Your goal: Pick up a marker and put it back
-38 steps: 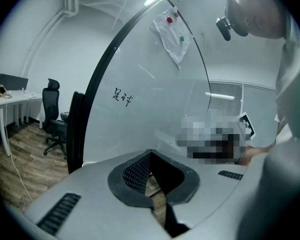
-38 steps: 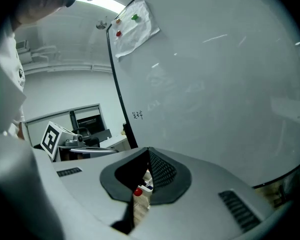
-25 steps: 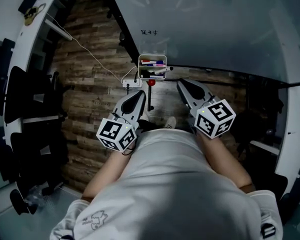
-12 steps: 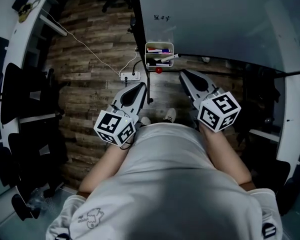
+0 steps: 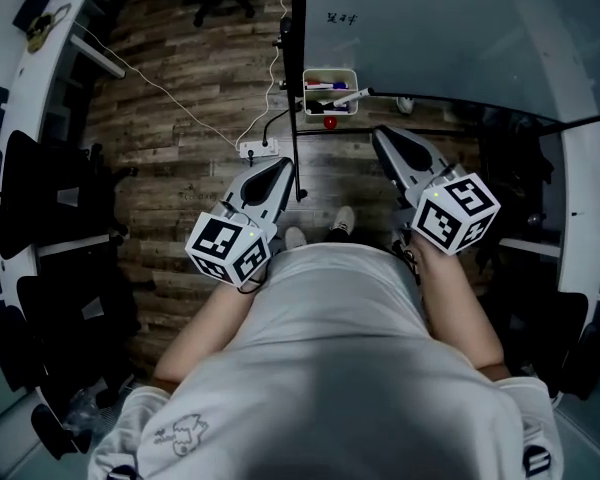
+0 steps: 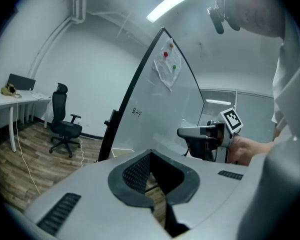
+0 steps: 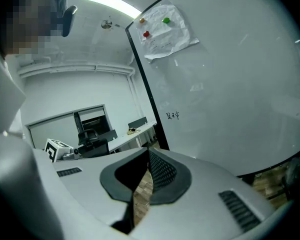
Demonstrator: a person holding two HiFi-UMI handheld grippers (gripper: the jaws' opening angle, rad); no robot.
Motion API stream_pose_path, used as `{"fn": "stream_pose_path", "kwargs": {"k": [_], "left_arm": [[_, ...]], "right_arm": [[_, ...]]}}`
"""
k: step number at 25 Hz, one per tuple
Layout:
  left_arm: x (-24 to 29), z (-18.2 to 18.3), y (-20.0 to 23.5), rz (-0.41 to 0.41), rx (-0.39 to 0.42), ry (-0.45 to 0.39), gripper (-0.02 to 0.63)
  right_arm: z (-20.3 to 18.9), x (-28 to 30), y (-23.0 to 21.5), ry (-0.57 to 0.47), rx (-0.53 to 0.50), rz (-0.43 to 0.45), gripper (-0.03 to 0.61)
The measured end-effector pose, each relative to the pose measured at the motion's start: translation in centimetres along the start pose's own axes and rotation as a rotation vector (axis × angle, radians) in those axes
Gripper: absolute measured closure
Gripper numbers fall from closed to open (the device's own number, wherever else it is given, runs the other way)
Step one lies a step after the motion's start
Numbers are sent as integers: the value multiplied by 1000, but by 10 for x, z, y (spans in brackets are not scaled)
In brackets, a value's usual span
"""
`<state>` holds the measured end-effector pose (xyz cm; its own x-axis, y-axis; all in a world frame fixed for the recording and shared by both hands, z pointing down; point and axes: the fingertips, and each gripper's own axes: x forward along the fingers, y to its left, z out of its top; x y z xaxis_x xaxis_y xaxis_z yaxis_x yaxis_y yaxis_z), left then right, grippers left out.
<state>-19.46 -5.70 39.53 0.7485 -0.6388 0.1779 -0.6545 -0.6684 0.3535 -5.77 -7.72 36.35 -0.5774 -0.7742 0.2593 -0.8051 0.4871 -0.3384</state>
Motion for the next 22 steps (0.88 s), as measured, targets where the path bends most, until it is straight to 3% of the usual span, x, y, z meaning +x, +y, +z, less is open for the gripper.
{"fn": "stream_pose_path", "kwargs": {"k": [10, 17, 22], "left_arm": [[-37, -11, -22, -15, -8, -15, 609], [-42, -29, -79, -1, 35, -55, 609], [-46, -71, -136, 5, -5, -32, 609]], "right_arm": [[-14, -29, 27, -22, 3, 5, 568], [-29, -74, 30, -39, -37, 66, 567], [-61, -121, 32, -16, -30, 123, 567]]}}
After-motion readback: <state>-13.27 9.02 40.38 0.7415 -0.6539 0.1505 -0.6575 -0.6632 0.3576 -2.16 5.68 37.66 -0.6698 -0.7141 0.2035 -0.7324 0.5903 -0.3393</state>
